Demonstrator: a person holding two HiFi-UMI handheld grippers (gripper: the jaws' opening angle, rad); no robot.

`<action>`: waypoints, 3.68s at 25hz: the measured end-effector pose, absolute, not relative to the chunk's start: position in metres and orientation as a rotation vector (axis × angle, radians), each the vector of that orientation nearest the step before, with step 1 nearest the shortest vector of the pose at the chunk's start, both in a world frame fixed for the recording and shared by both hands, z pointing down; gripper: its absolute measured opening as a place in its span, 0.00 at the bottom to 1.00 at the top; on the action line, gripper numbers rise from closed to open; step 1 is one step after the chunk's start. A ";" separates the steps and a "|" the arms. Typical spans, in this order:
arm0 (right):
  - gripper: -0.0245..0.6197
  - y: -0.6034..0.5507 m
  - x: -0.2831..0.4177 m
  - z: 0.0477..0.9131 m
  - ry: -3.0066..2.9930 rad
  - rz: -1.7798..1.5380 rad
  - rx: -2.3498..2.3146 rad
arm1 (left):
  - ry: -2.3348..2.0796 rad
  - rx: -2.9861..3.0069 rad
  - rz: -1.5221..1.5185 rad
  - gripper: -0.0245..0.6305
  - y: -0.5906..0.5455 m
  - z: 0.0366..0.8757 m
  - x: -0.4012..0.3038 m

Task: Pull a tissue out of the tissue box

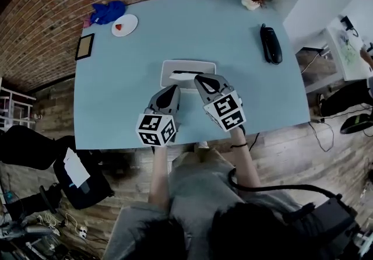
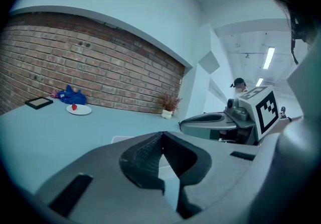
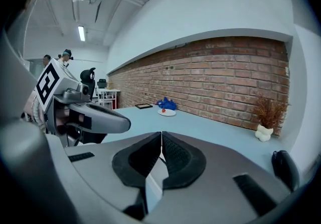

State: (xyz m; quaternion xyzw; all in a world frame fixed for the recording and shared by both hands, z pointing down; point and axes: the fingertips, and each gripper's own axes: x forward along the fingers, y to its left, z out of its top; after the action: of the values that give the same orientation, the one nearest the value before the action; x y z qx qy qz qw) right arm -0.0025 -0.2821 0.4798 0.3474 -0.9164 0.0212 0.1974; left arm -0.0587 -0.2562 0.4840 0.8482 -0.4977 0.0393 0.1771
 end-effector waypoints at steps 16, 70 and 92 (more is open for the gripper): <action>0.16 -0.305 -0.029 0.536 -2.340 -0.097 0.608 | -1.418 2.306 0.179 0.04 -0.275 0.514 -0.077; 0.04 -0.317 -0.041 0.506 -2.286 -0.187 0.651 | -1.353 2.394 0.177 0.04 -0.270 0.497 -0.077; 0.04 -0.296 -0.025 0.433 -2.560 -0.056 0.948 | -1.315 2.570 0.151 0.04 -0.260 0.447 -0.063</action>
State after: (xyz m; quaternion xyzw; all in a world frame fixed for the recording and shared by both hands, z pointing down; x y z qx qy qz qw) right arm -0.0254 -0.2957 0.4332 0.3398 -0.9178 -0.0200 0.2043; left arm -0.0627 -0.2602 0.4471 0.8820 -0.4513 0.0519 0.1252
